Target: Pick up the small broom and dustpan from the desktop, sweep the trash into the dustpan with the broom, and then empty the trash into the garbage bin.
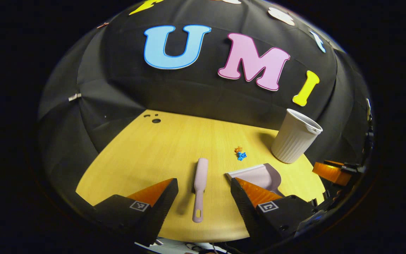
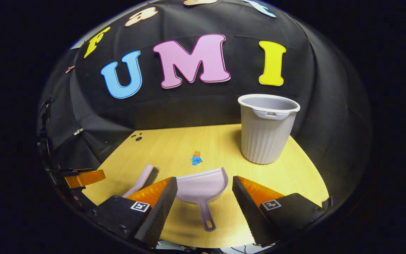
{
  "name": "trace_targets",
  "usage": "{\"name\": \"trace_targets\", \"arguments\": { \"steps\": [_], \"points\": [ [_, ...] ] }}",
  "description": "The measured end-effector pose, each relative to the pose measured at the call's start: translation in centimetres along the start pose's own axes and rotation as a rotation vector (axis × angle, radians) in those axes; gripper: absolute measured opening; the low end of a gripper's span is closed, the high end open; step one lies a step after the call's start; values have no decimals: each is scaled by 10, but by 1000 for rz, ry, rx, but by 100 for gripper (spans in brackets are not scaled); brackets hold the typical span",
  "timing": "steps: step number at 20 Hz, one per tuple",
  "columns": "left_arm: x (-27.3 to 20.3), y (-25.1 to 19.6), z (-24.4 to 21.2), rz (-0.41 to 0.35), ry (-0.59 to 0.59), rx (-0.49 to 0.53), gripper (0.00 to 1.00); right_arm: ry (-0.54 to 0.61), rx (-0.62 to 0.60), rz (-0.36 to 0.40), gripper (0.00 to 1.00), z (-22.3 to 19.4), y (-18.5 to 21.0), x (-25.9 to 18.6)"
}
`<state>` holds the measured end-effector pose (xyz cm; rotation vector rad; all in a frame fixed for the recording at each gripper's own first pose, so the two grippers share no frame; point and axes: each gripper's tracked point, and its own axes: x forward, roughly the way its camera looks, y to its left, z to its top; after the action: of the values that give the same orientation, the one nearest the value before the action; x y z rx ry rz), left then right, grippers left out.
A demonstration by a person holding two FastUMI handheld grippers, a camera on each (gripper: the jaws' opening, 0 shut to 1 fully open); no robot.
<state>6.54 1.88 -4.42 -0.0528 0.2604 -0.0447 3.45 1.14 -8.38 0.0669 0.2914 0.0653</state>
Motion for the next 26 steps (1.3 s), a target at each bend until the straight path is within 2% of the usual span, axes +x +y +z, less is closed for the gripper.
{"name": "trace_targets", "arguments": {
  "steps": [6, 10, 19, 23, 25, 26],
  "points": [
    [46, 6, -37, -14, 219, 10, 96, 89, 57, -15, 99, -19, -5, 18],
    [78, 13, -73, -5, 365, 94, 96, 137, 34, 16, 99, -31, 5, 31],
    [145, 27, -119, 64, 555, 218, 93, 253, 9, 49, 99, -67, 8, 35],
    [159, 30, -129, 80, 589, 196, 83, 300, 24, 44, 99, -79, 4, 38],
    [164, 32, -129, 88, 576, 231, 72, 323, 30, 46, 99, -87, 5, 42],
    [163, 31, -128, 85, 577, 238, 60, 355, 33, 55, 99, -95, 6, 43]
  ]
}}
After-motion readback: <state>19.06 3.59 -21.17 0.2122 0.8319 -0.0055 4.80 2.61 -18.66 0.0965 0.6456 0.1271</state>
